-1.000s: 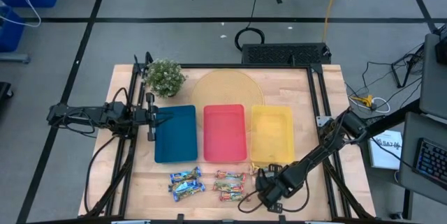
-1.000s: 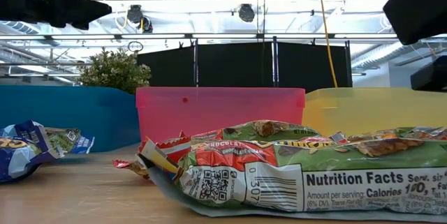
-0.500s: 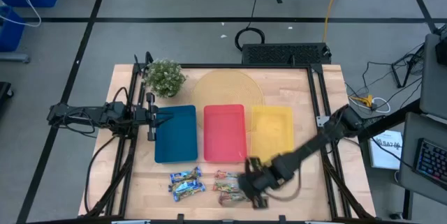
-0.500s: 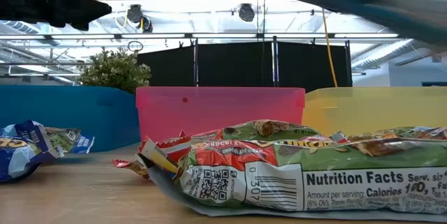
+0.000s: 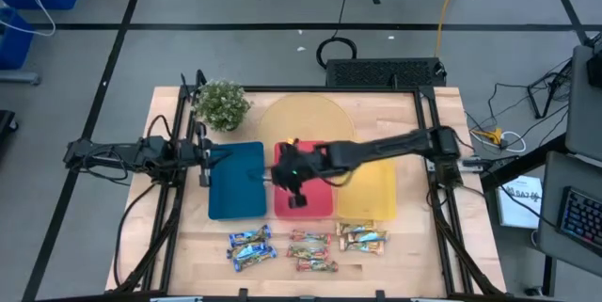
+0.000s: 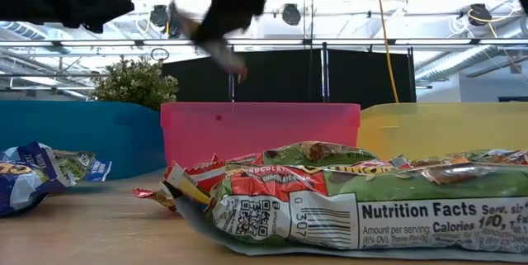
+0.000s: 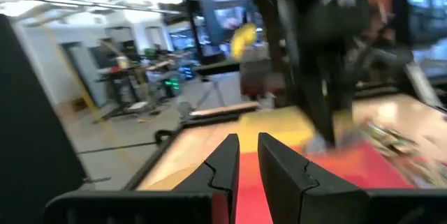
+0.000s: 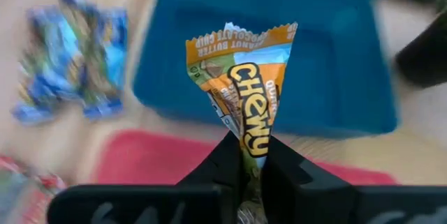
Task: Pick and place Granola Bars by type
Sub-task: Put the yellow granola bar into the blue bin
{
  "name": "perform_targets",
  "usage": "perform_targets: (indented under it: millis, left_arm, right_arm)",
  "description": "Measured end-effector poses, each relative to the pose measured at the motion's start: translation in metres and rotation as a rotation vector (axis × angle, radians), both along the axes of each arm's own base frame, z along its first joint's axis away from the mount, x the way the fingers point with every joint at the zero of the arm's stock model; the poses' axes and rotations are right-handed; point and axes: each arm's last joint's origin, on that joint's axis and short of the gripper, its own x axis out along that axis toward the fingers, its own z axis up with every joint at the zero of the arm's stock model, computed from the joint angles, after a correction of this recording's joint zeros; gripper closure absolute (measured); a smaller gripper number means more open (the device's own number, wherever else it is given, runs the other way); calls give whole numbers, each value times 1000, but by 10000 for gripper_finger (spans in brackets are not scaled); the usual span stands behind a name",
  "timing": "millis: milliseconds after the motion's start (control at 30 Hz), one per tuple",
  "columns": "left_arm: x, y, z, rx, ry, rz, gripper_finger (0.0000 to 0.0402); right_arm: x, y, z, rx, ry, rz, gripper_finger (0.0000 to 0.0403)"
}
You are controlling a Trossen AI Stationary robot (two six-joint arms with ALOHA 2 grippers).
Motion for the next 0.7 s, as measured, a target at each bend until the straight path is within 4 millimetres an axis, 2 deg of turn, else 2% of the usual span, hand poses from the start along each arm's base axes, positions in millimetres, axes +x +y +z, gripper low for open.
perform_targets:
  millis: [67,133,367,467,700]
  left_arm:
    - [0,1,1,-27,-13,42,339]
    - [-1,2,1,-37,-16,75,339]
    - [-1,4,1,-38,-17,132,339]
    - [-1,4,1,-18,-12,139,339]
    - [-1,4,1,-3,-8,146,339]
  right_arm:
    - [11,-10,-17,11,21,25,381]
    - [20,-15,-21,-3,14,26,382]
    - [55,-12,1,-56,-106,55,374]
    - [66,-11,3,-36,-149,78,380]
    - [89,-10,-17,5,-257,123,375]
